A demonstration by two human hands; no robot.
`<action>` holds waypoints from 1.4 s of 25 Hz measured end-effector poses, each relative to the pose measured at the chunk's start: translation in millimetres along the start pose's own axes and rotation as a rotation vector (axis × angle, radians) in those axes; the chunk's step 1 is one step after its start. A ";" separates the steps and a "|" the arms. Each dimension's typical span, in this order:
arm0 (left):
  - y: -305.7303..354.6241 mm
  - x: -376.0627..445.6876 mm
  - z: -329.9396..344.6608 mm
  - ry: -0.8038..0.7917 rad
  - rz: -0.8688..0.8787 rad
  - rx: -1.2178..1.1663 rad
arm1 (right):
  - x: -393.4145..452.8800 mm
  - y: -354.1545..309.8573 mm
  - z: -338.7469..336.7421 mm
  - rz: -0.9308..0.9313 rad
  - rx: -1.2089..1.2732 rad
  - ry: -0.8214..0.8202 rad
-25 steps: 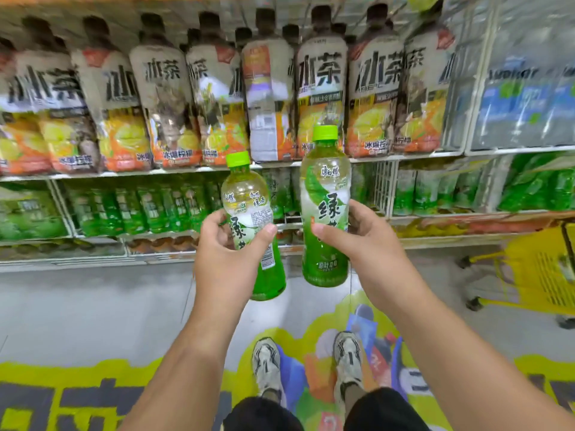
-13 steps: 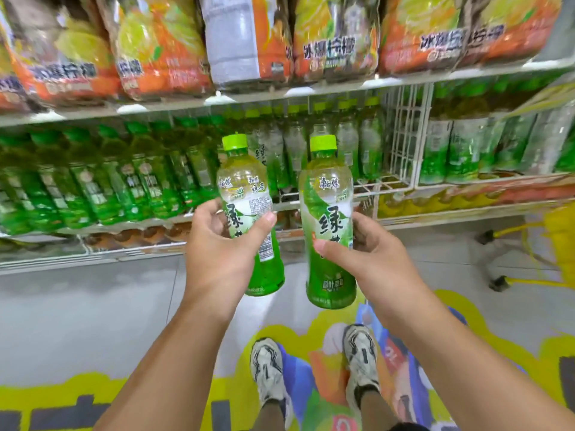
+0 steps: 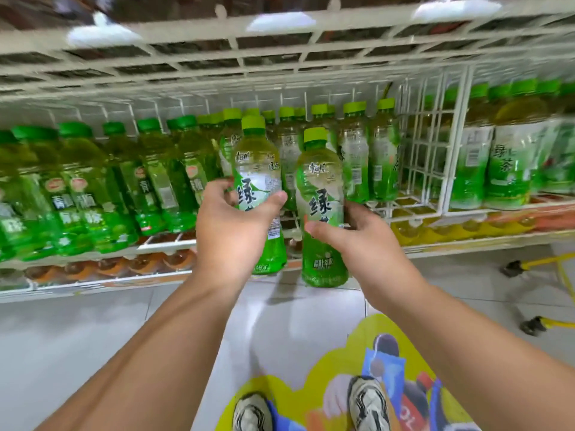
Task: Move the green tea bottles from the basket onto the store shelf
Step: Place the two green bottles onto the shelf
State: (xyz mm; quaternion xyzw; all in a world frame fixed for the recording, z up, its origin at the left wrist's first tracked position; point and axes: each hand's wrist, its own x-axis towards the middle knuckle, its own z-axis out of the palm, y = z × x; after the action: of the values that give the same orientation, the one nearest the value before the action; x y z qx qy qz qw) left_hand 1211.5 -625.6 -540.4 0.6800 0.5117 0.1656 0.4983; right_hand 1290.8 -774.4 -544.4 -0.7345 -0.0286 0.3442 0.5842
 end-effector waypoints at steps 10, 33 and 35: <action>11.8 58.7 57.7 0.106 0.056 -0.015 | 99.6 -16.2 0.8 -0.099 -0.070 0.010; -29.4 75.9 88.2 0.370 0.421 0.662 | 141.5 18.5 20.6 -0.049 -0.558 0.146; -29.8 76.2 87.5 0.343 0.432 0.681 | 140.9 12.3 16.8 -0.038 -0.578 0.093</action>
State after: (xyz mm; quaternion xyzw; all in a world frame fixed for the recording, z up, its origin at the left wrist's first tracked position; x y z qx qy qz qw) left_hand 1292.1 -605.1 -626.6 0.8596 0.4586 0.1983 0.1073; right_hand 1384.6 -701.6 -623.1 -0.8847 -0.1123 0.2770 0.3578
